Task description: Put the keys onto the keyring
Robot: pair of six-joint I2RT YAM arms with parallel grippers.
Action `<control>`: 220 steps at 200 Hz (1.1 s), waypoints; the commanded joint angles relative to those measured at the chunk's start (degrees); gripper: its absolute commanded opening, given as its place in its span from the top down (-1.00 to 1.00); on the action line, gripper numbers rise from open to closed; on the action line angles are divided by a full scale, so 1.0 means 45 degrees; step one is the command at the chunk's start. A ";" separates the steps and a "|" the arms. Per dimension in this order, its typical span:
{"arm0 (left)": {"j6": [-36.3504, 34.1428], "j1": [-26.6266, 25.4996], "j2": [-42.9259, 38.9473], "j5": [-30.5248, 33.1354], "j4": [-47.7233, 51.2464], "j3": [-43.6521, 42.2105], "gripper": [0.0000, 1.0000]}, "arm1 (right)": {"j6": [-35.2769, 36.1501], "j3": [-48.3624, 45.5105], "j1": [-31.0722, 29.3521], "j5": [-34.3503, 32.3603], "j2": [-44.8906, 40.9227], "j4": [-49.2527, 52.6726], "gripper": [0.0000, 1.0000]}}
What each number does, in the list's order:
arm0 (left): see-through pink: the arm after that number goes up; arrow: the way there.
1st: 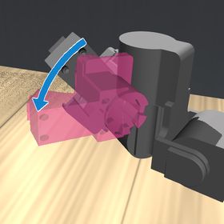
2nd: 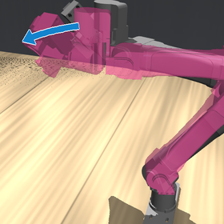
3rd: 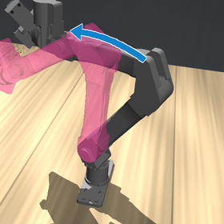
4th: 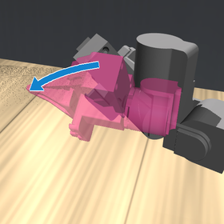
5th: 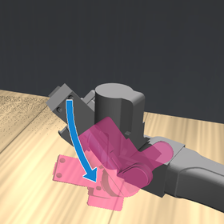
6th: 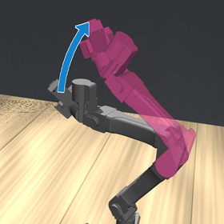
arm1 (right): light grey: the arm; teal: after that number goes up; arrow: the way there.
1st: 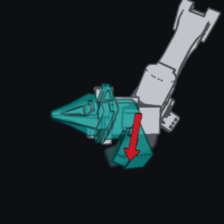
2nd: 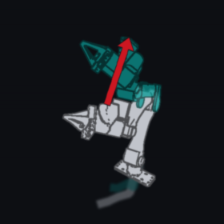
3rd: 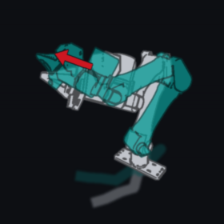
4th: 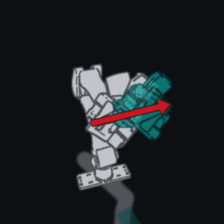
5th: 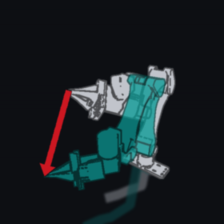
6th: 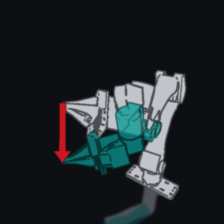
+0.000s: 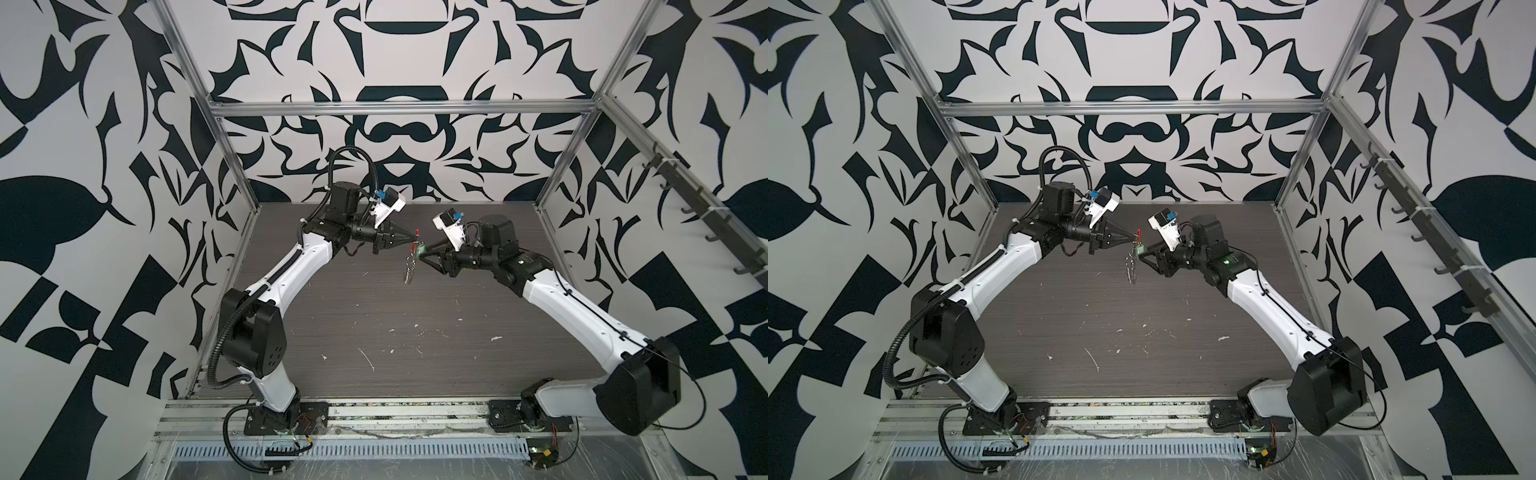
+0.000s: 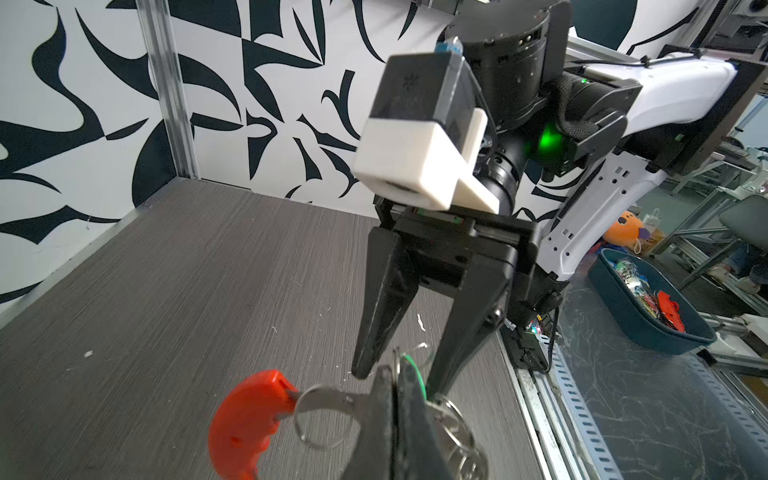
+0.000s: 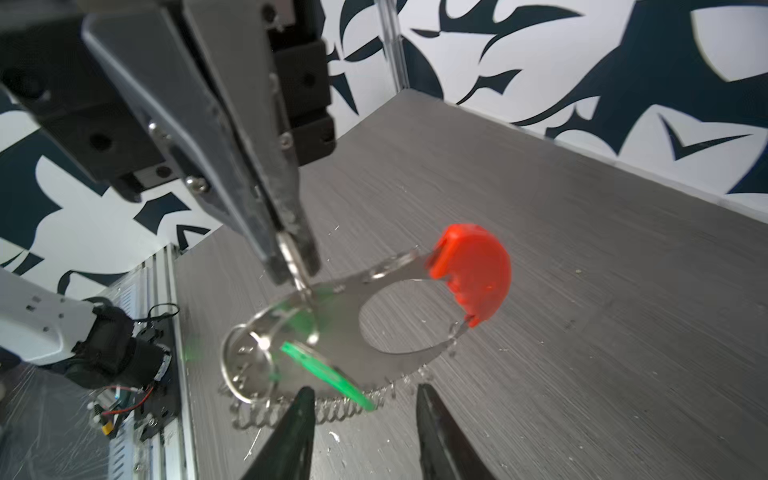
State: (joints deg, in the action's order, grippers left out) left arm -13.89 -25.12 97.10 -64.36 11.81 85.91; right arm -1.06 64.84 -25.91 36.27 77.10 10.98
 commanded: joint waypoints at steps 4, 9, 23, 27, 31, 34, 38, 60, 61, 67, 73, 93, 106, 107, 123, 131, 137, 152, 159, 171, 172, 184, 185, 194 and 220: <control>-0.0024 0.0041 -0.0406 -0.0537 0.0090 0.0168 1.00 | 0.0020 0.0764 -0.0140 0.0280 -0.0037 -0.0428 0.11; -0.0019 0.0040 -0.0405 -0.0552 0.0090 0.0167 1.00 | 0.0004 0.0798 -0.0140 0.0246 0.0009 -0.0447 0.11; -0.0019 0.0046 -0.0408 -0.0591 0.0141 0.0167 1.00 | 0.0017 0.0874 -0.0131 0.0135 0.0053 -0.0522 0.11; -0.0036 0.0053 -0.0419 -0.0596 0.0148 0.0171 1.00 | 0.0028 0.0884 -0.0140 0.0124 0.0071 -0.0526 0.11; -0.0038 0.0042 -0.0410 -0.0598 0.0166 0.0154 1.00 | 0.0033 0.0915 -0.0140 0.0090 0.0064 -0.0550 0.12; -0.0038 0.0047 -0.0414 -0.0600 0.0172 0.0148 1.00 | 0.0052 0.0927 -0.0140 0.0070 0.0072 -0.0561 0.14; -0.0038 0.0043 -0.0442 -0.0601 0.0177 0.0148 1.00 | 0.0057 0.0942 -0.0135 0.0065 0.0072 -0.0565 0.18; -0.0077 0.0055 -0.0458 -0.0601 0.0225 0.0147 1.00 | 0.0127 0.1041 -0.0139 0.0045 0.0046 -0.0422 0.44; -0.0087 0.0046 -0.0451 -0.0601 0.0235 0.0138 1.00 | 0.0142 0.1041 -0.0139 0.0045 0.0040 -0.0416 0.45; -0.0111 0.0046 -0.0456 -0.0601 0.0255 0.0147 1.00 | 0.0162 0.1028 -0.0140 0.0016 0.0019 -0.0370 0.52; -0.0116 0.0039 -0.0464 -0.0601 0.0265 0.0148 1.00 | 0.0204 0.1011 -0.0141 -0.0011 -0.0005 -0.0322 0.59; -0.0116 0.0042 -0.0448 -0.0595 0.0264 0.0184 1.00 | 0.0294 0.0934 -0.0135 -0.0140 -0.0120 -0.0195 0.76; -0.0098 0.0051 -0.0410 -0.0627 0.0263 0.0264 1.00 | 0.0332 0.0906 -0.0138 -0.0187 -0.0162 -0.0136 0.91; -0.0098 0.0054 -0.0408 -0.0634 0.0264 0.0264 1.00 | 0.0332 0.0905 -0.0139 -0.0188 -0.0161 -0.0136 0.92; -0.0004 0.0051 -0.0351 -0.0677 0.0231 0.0386 1.00 | 0.0333 0.0904 -0.0132 -0.0240 -0.0172 -0.0107 1.00; 0.0081 0.0047 -0.0366 -0.0679 0.0159 0.0387 1.00 | 0.0331 0.0905 -0.0140 -0.0248 -0.0143 -0.0100 1.00; 0.0206 0.0054 -0.0389 -0.0679 -0.0001 0.0354 1.00 | 0.0333 0.0884 -0.0140 -0.0284 -0.0133 -0.0114 1.00; 0.0876 0.0039 -0.0542 -0.0684 -0.1020 0.0011 1.00 | 0.0332 0.0865 -0.0140 -0.0343 -0.0074 -0.0116 1.00; 0.1369 0.0037 -0.0620 -0.0681 -0.1801 -0.0280 1.00 | 0.0299 0.0870 -0.0140 -0.0307 -0.0030 -0.0097 1.00; 0.2284 0.0041 -0.0764 -0.0654 -0.3315 -0.0789 1.00 | 0.0237 0.0913 -0.0135 -0.0195 0.0085 -0.0087 1.00; 0.2353 0.0038 -0.0780 -0.0647 -0.3439 -0.0838 1.00 | 0.0227 0.0918 -0.0148 -0.0192 0.0079 -0.0092 1.00; 0.3357 0.0044 -0.0873 -0.0411 -0.5101 -0.1335 1.00 | 0.0140 0.0936 -0.0220 -0.0070 0.0215 -0.0172 1.00; 0.3456 0.0040 -0.0874 -0.0389 -0.5260 -0.1375 1.00 | 0.0139 0.0940 -0.0229 -0.0061 0.0223 -0.0173 1.00; 0.4238 0.0035 -0.0899 -0.0214 -0.6607 -0.1765 1.00 | 0.0082 0.1029 -0.0423 -0.0053 0.0340 -0.0178 1.00; 0.6141 -0.0042 -0.0831 0.0348 -0.9685 -0.2571 1.00 | 0.0081 0.1269 -0.1029 -0.0206 0.0627 -0.0231 1.00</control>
State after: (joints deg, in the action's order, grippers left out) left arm 2.72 -25.12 95.31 -64.14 -12.73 76.49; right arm -0.23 67.81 -28.10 35.29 78.87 11.25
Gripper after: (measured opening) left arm 0.046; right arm 0.050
